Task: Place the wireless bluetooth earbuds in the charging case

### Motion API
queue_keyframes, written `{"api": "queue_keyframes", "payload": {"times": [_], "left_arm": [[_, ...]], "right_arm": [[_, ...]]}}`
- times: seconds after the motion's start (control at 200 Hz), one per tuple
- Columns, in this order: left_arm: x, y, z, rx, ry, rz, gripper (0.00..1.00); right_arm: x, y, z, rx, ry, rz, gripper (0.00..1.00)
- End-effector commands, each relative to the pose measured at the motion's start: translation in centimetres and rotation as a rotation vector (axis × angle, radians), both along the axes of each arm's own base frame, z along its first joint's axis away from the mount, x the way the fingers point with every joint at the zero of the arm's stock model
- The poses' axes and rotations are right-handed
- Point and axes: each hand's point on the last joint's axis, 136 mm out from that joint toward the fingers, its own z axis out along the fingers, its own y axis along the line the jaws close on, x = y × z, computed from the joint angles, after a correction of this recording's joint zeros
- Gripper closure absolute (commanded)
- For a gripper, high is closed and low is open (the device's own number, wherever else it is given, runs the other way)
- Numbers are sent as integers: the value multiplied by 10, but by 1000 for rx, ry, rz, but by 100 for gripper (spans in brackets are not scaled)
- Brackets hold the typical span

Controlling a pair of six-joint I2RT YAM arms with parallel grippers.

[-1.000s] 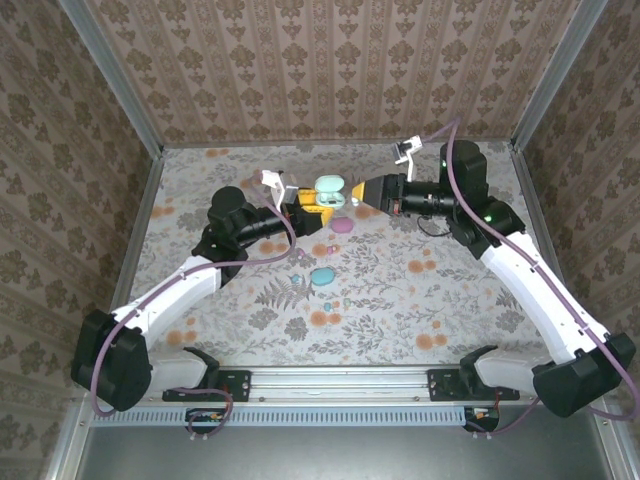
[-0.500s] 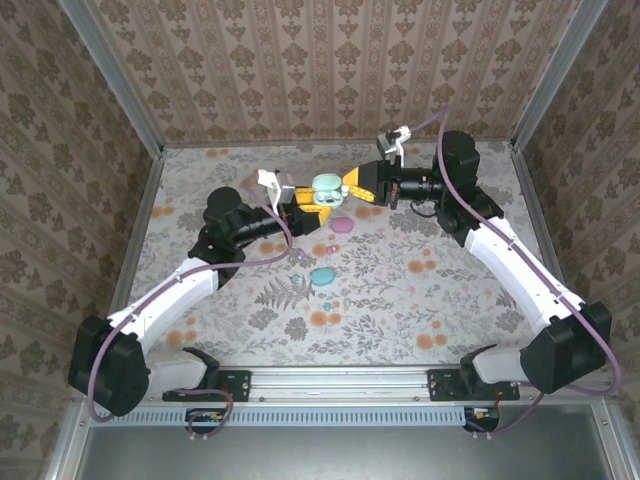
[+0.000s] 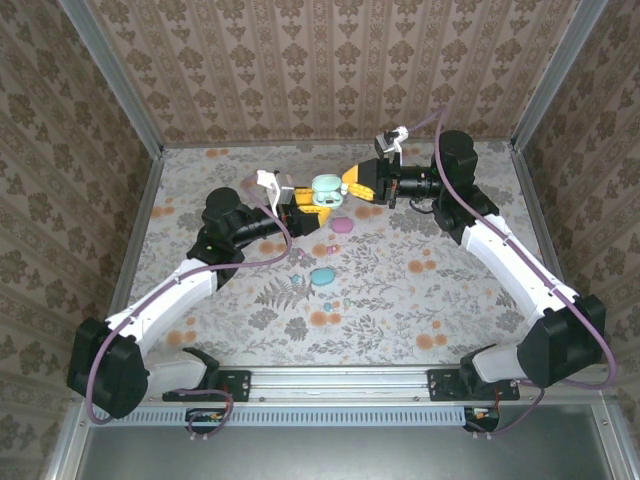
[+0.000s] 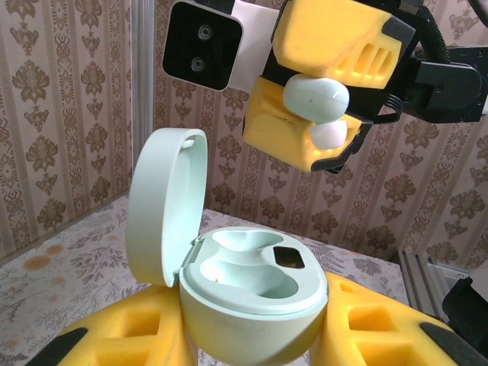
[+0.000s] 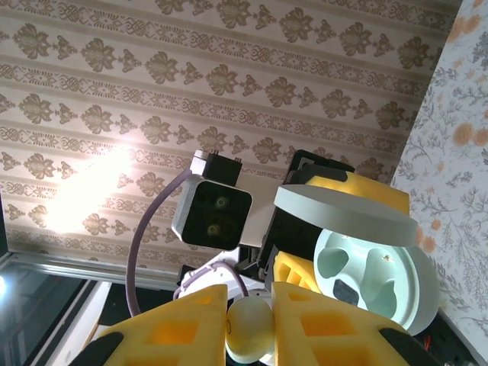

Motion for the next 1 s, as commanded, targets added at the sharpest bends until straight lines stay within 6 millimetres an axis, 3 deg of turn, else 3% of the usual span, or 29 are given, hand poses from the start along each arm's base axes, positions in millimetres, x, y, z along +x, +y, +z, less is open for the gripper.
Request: {"api": "queue_keyframes", "payload": {"times": [0.0,0.09,0.32,0.995], "left_arm": [[-7,4,18,-19,-62,-13,73],[-9,4,17,-16,-66,-23,72],[-17,1,19,-8,-132,-65,72],[-11,-4,18,-4,-106,-59,71]], "right_arm": [[-1,-2,-3,-20,-24,5,78],[0,-7,-12,-101,-90,-55,78],[0,-16,-11,-199,-268,-110,76],[-14,3,-8,-238,-434,-64,76]]}}
